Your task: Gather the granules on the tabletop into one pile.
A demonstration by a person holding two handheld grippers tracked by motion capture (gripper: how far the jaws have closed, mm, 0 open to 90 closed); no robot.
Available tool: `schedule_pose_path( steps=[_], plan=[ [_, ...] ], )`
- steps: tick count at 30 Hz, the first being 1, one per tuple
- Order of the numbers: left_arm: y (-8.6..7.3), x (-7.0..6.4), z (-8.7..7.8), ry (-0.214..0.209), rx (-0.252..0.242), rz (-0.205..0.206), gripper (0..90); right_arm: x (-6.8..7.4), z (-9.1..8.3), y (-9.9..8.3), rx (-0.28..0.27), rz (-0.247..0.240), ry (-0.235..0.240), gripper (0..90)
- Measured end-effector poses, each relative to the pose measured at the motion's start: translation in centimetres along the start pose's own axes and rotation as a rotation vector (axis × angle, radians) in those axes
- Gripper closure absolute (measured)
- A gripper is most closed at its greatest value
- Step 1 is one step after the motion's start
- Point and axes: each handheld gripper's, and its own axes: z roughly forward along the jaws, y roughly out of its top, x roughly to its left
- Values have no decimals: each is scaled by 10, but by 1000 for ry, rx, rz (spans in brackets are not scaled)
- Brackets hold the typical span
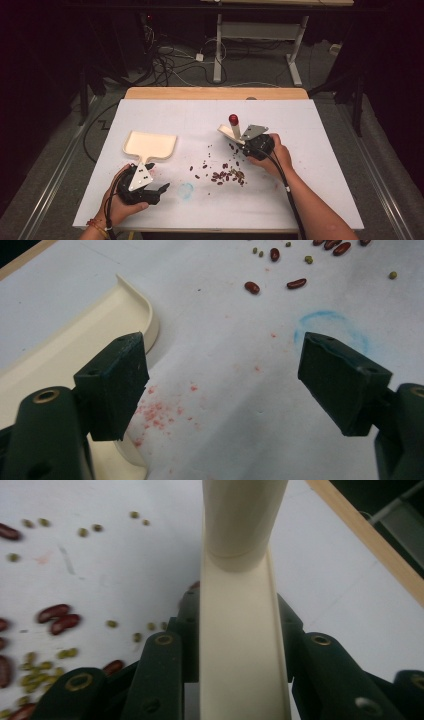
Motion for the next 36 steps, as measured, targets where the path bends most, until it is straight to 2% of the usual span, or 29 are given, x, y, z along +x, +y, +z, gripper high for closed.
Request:
schedule_pose_path(
  steps=[6, 7, 9, 12, 19, 24, 25, 28, 31, 33, 36],
  plan=[
    [0, -1, 0, -9, 6, 4, 195, 18, -16, 0, -25, -40, 92, 672],
    [0, -1, 0, -10, 5, 4, 195, 18, -16, 0, -25, -40, 92, 672],
    [0, -1, 0, -8, 7, 6, 195, 28, -21, 0, -28, -70, 127, 672],
    [0, -1, -1, -8, 6, 5, 195, 35, -26, -1, -27, -93, 140, 671],
    [0, -1, -1, -11, 12, 7, 195, 40, -40, -8, -35, -99, 156, 672],
    [0, 0, -3, -4, 8, 1, 195, 39, -47, -10, -47, -105, 136, 673],
    [0, 1, -3, -5, 8, -1, 195, 35, -50, -10, -71, -77, 120, 672],
    [1, 0, -3, -6, 11, 5, 195, 25, -51, -6, -98, -55, 102, 673],
    [1, 0, -2, -10, 17, 4, 195, 19, -49, -3, -102, -43, 96, 673],
    [1, 0, -1, -13, 20, 5, 195, 10, -41, 4, -103, -50, 68, 673],
    [2, 0, 0, -17, 22, 5, 195, 5, -33, 9, -108, -46, 50, 673]
  ],
)
